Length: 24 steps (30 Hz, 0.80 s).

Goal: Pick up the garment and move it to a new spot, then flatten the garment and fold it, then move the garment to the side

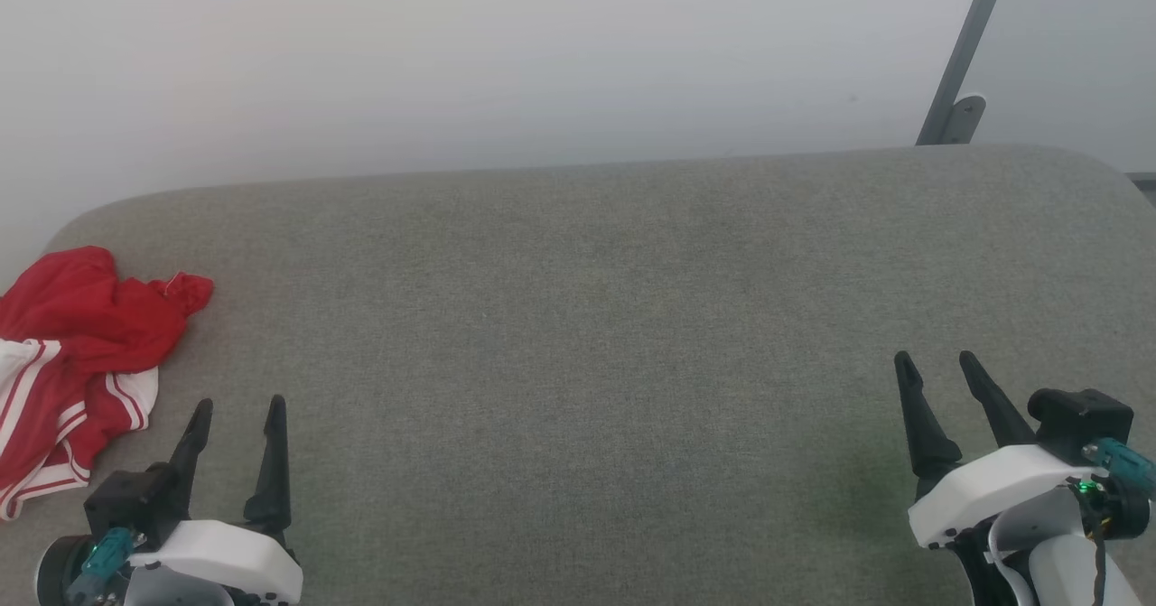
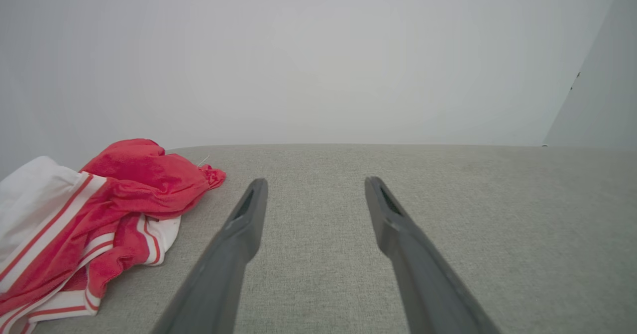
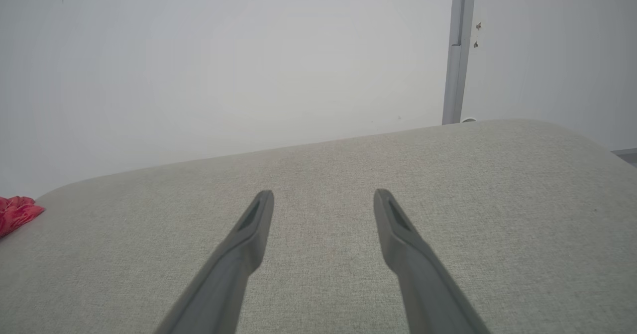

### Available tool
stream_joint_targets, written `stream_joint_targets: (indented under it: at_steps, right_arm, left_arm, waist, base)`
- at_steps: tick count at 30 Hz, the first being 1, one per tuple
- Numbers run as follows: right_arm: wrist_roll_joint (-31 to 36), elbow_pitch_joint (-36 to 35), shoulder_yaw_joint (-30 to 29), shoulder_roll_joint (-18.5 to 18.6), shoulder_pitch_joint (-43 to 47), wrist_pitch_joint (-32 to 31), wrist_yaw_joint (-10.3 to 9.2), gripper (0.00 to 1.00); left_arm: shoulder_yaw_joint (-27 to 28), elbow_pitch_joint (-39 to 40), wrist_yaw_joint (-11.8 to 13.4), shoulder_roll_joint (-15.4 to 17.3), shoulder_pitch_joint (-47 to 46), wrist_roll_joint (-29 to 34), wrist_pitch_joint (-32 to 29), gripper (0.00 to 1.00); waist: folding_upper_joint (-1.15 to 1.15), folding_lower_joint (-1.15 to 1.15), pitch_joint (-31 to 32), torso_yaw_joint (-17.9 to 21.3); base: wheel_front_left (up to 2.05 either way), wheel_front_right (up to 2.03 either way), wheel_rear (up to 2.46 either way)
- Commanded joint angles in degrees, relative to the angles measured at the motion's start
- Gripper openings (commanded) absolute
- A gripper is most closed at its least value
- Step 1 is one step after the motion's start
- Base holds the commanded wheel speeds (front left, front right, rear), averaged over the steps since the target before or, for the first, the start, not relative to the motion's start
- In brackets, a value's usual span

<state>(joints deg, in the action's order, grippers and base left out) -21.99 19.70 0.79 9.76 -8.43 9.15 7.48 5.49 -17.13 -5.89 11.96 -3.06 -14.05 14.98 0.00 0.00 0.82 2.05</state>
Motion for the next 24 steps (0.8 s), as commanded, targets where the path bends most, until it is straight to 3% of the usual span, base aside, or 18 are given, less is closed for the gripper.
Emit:
stream_joint_targets:
  at_steps: [1,11,24]
  right_arm:
    - [0.37,0.07,0.03,0.1,0.45,0.52,0.03,1.0]
    - [-0.52,-0.19,1.29,0.38,0.27,0.03,0.03,1.0]
    - [-1.72,0.33,5.25,0.87,-0.9,-0.76,0.03,1.0]
  left_arm:
    - [0.16,-0.17,-0.31,-0.06,0.18,0.01,0.27,1.0]
    - [0.98,-1.02,-0.01,-0.32,-0.76,-1.29,0.27,1.0]
    - [3.75,-1.02,1.5,1.13,0.51,-2.14,0.28,1.0]
  waist:
    - [0.0,0.0,0.02,-0.04]
    - [0.0,0.0,0.77,-2.92]
    - [0.0,0.0,3.2,-12.69]
  base:
    - [0.0,0.0,0.0]
    - [0.0,0.0,0.0]
    - [0.0,0.0,0.0]
